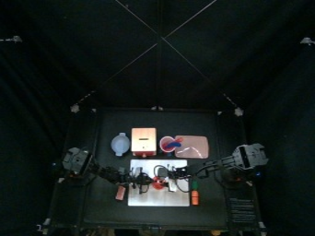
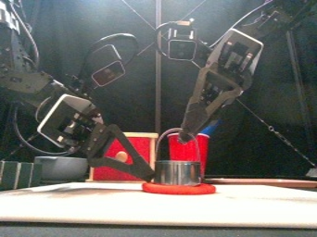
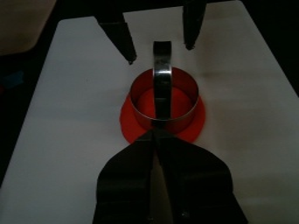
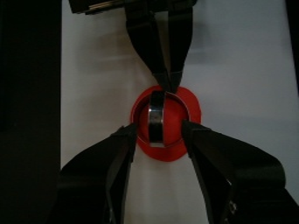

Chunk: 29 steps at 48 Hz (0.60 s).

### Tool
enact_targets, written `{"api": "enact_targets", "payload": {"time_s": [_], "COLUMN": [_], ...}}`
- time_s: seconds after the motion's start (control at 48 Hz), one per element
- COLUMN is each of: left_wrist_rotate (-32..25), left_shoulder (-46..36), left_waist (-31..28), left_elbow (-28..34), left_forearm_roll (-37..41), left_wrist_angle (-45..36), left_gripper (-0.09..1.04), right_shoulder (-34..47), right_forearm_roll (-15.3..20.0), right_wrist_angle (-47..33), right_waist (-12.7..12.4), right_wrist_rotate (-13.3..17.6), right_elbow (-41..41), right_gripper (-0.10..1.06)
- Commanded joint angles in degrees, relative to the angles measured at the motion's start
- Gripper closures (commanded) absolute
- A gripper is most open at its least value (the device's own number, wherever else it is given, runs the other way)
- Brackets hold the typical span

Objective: Get the cutter from the drawer then cut the dough then place the extra dough in the bowl
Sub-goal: Cut the dough

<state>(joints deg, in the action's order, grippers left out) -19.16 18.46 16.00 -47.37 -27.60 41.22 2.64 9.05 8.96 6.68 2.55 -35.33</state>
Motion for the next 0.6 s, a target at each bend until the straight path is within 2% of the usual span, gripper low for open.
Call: {"api": "enact_targets", "payload": {"time_s": [0.021, 0.417, 0.604], "left_wrist_rotate": [0.00, 0.35, 0.35], "left_shoulder": [0.26, 1.49, 1.49], "left_waist": [-0.18, -0.18, -0.18], "left_elbow": [1.49, 1.85, 1.85], "left_forearm_roll": [0.00, 0.00, 0.00], "left_wrist_angle": [0.18, -0.88, -1.14], "left_gripper": [0.42, 0.42, 0.42], "right_shoulder": [-0.44, 1.14, 1.14], "right_forearm_roll": [0.00, -0.79, -0.79], "right_wrist_angle": [0.00, 2.46, 3.52], "right_waist": [-0.18, -0.18, -0.18], "right_wrist_rotate": [0.00, 0.09, 0.09], "right_elbow": [1.76, 4.66, 5.01], "right_gripper": [0.15, 0.16, 0.23]}}
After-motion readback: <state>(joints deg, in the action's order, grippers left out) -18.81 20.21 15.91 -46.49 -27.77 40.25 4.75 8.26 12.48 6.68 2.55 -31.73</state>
